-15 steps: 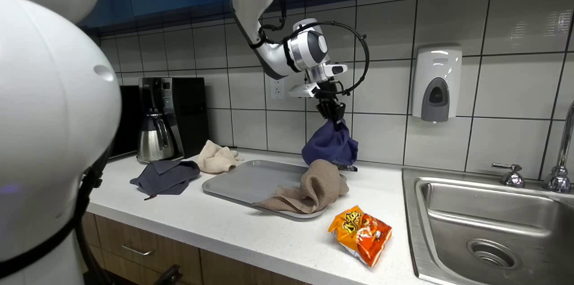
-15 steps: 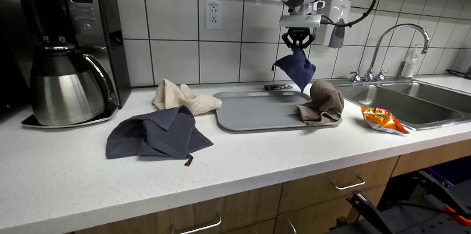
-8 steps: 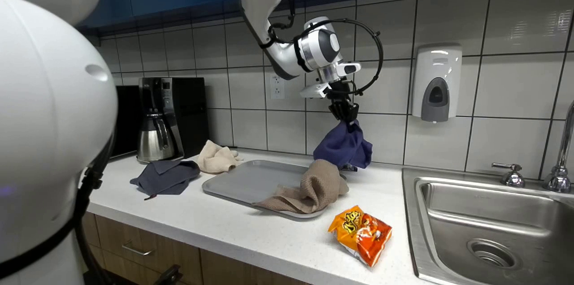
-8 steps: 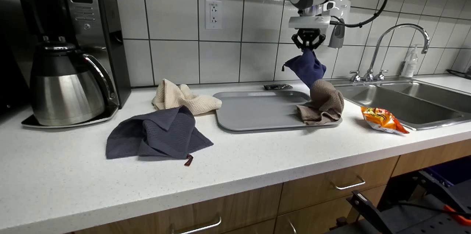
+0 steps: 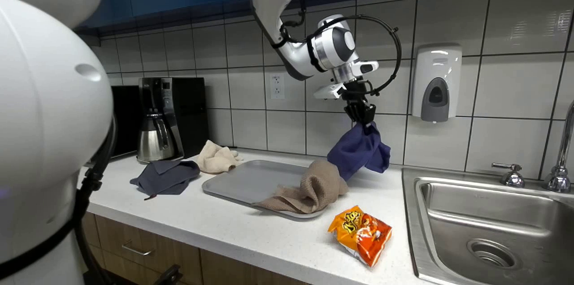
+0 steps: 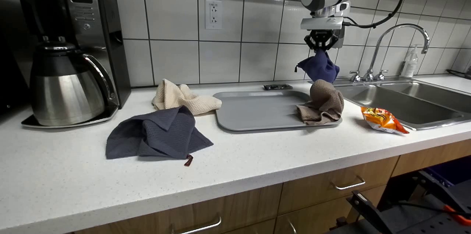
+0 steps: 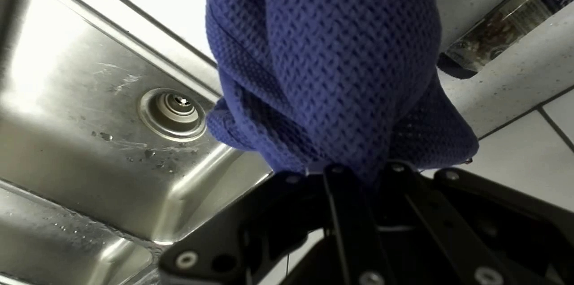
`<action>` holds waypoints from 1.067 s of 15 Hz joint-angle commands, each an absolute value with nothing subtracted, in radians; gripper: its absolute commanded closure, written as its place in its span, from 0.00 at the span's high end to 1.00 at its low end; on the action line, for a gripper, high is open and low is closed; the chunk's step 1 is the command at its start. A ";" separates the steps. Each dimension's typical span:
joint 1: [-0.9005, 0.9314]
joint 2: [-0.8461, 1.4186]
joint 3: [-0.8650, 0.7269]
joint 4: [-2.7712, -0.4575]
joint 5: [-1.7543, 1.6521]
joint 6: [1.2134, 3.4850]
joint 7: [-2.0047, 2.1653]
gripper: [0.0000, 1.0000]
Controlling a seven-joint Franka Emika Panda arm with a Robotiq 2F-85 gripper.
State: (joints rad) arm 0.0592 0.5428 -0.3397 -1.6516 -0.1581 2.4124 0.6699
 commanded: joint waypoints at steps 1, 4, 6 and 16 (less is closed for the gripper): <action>0.047 0.505 -0.345 -1.696 -0.194 2.426 0.713 0.03; 0.046 0.504 -0.357 -1.710 -0.204 2.427 0.730 0.03; 0.050 0.507 -0.365 -1.719 -0.218 2.430 0.751 0.03; 0.035 0.574 -0.369 -1.678 -0.258 2.413 0.819 0.03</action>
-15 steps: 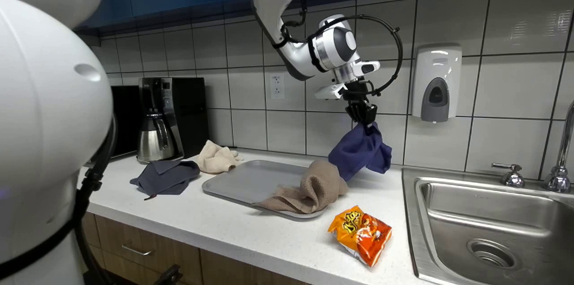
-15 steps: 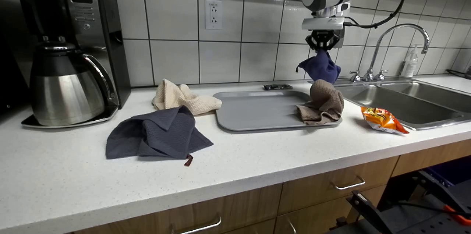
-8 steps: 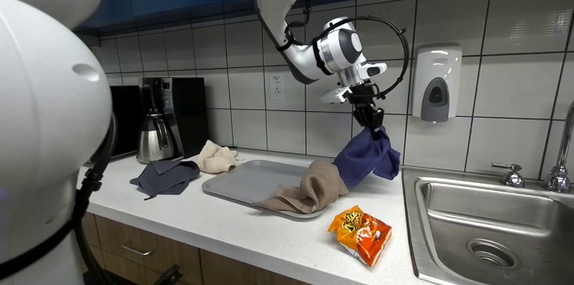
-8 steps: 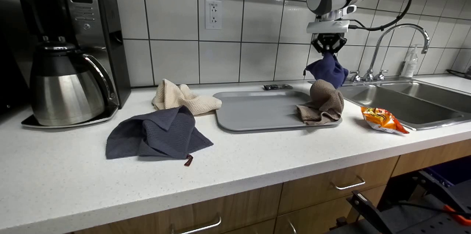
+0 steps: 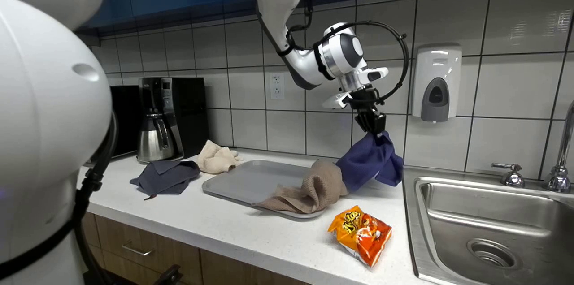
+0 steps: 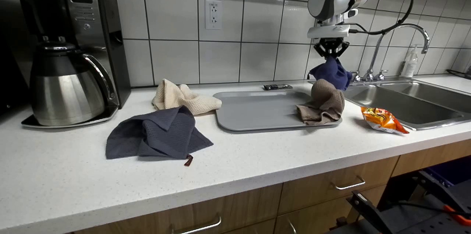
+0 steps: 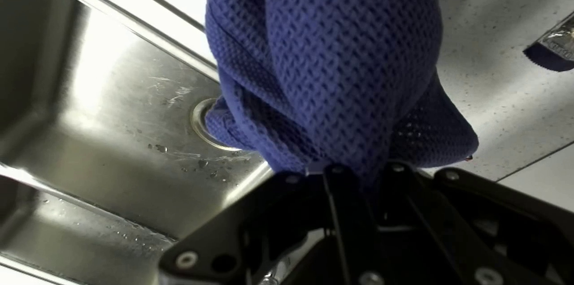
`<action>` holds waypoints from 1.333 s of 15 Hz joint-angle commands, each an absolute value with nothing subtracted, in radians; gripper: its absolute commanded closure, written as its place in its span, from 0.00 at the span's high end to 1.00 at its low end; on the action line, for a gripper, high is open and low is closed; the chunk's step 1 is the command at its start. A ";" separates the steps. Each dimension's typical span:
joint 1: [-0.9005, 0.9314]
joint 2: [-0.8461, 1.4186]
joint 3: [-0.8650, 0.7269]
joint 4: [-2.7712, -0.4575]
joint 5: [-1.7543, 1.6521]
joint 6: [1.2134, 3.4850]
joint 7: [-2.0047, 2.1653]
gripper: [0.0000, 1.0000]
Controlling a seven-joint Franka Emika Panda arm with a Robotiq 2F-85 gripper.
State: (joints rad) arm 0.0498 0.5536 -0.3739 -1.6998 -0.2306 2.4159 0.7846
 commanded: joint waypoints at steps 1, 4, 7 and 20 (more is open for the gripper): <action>0.030 0.586 -0.367 -1.669 -0.253 2.410 0.815 0.03; 0.019 0.621 -0.366 -1.645 -0.243 2.408 0.810 0.03; 0.011 0.654 -0.364 -1.620 -0.235 2.403 0.805 0.03; 0.018 0.739 -0.350 -1.547 -0.224 2.379 0.785 0.51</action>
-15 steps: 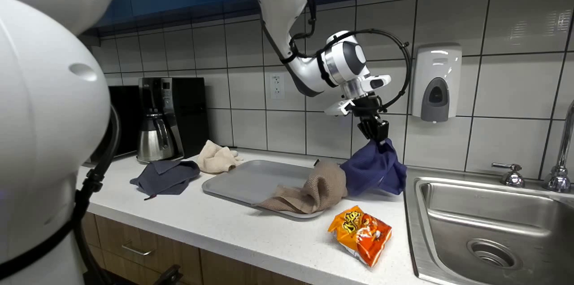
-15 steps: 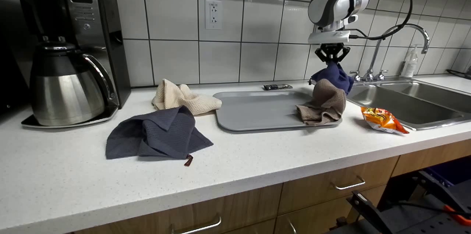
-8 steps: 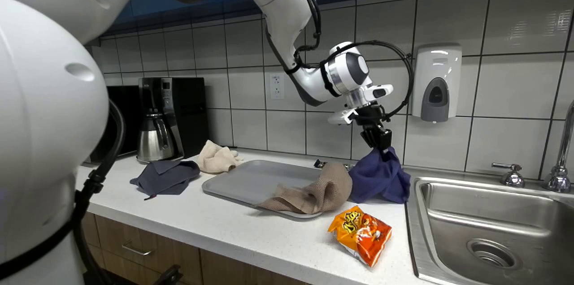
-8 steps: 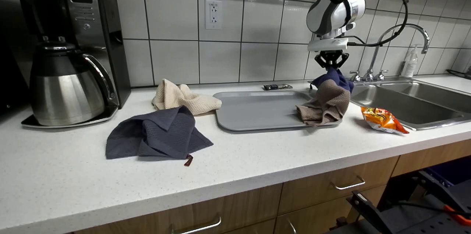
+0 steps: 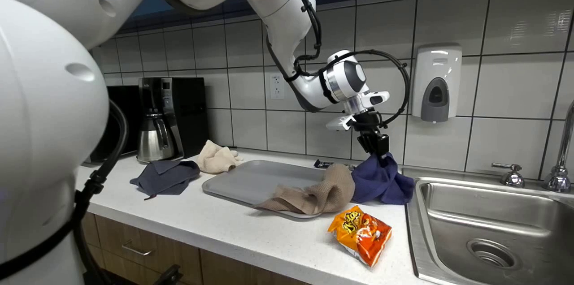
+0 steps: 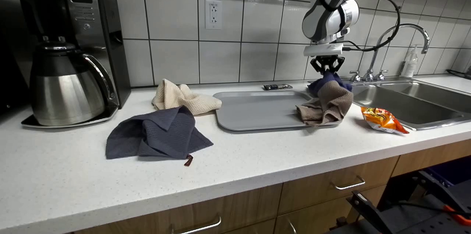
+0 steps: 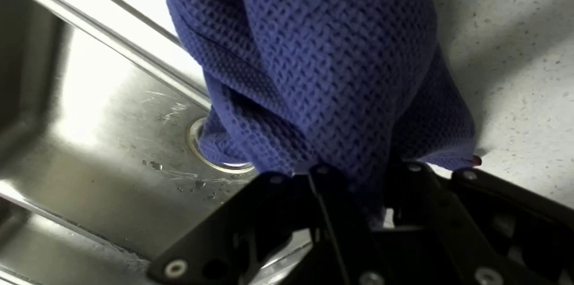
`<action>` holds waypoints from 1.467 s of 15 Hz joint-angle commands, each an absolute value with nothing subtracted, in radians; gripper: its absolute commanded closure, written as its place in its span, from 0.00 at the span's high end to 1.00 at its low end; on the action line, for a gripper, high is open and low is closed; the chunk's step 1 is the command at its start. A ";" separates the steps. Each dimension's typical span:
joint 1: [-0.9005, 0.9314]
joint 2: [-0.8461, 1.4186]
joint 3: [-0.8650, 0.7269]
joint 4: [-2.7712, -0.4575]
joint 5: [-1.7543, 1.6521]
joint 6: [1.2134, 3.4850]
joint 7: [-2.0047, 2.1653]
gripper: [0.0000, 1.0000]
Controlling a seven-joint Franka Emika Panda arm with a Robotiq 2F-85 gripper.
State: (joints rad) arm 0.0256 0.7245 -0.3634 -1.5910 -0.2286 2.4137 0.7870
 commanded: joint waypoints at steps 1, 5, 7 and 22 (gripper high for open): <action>0.020 0.739 -0.350 -1.547 -0.225 2.379 0.786 0.59; 0.028 0.727 -0.348 -1.555 -0.228 2.384 0.785 0.89; 0.033 0.716 -0.346 -1.566 -0.230 2.388 0.783 0.99; 0.127 0.547 -0.326 -1.781 -0.249 2.410 0.796 1.00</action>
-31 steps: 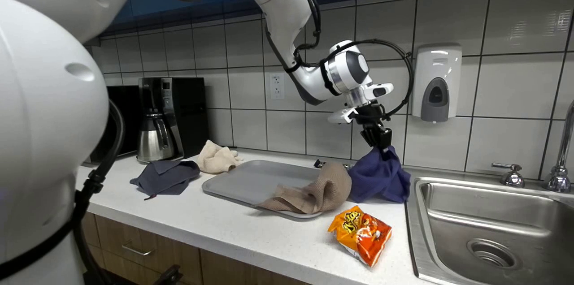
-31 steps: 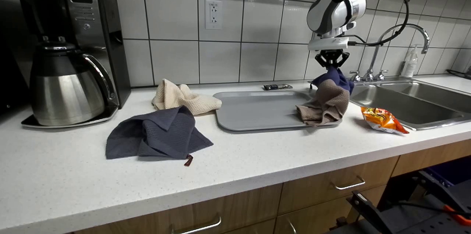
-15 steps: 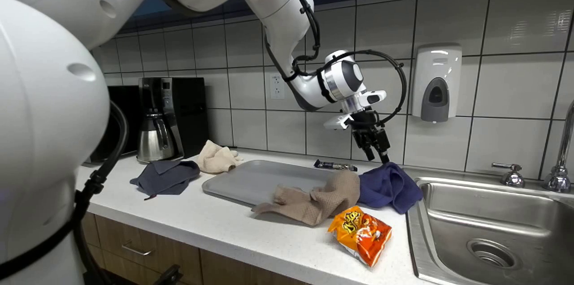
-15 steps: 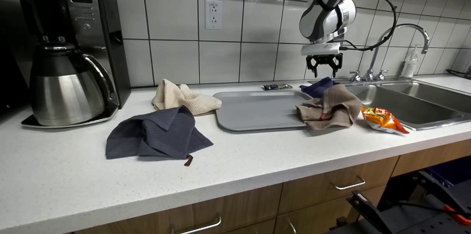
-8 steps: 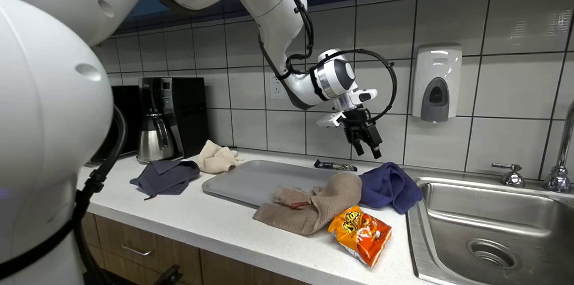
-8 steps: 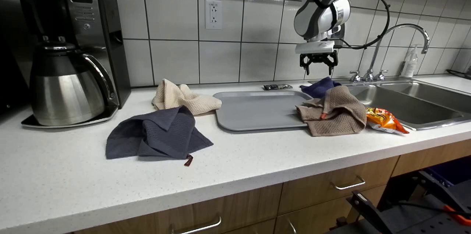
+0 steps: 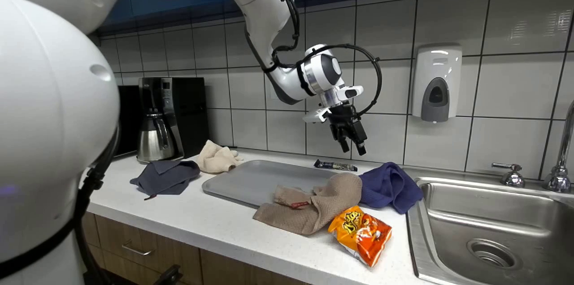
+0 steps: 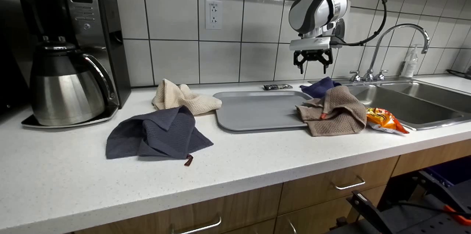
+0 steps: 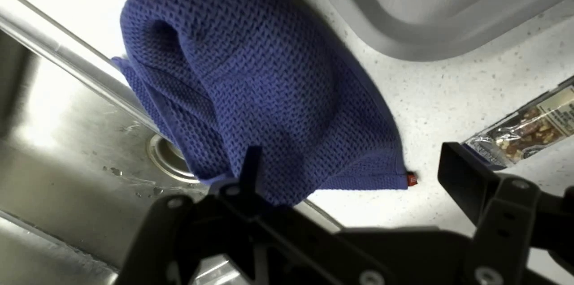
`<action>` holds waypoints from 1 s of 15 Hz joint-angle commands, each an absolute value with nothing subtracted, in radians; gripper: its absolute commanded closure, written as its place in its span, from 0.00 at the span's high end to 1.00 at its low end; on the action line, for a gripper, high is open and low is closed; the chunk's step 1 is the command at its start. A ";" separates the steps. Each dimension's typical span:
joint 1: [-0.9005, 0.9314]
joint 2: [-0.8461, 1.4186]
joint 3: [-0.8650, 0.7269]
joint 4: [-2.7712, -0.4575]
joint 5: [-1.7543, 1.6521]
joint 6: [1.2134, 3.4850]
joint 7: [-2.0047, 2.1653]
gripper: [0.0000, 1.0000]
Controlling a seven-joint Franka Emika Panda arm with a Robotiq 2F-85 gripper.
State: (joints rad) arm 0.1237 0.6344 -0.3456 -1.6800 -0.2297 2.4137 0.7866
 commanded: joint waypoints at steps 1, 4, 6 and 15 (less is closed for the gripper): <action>0.129 0.533 -0.323 -1.802 -0.250 2.414 0.796 1.00; 0.124 0.482 -0.314 -1.869 -0.246 2.417 0.796 1.00; 0.123 0.447 -0.315 -1.915 -0.252 2.419 0.800 1.00; 0.111 0.282 -0.313 -2.126 -0.301 2.407 0.819 1.00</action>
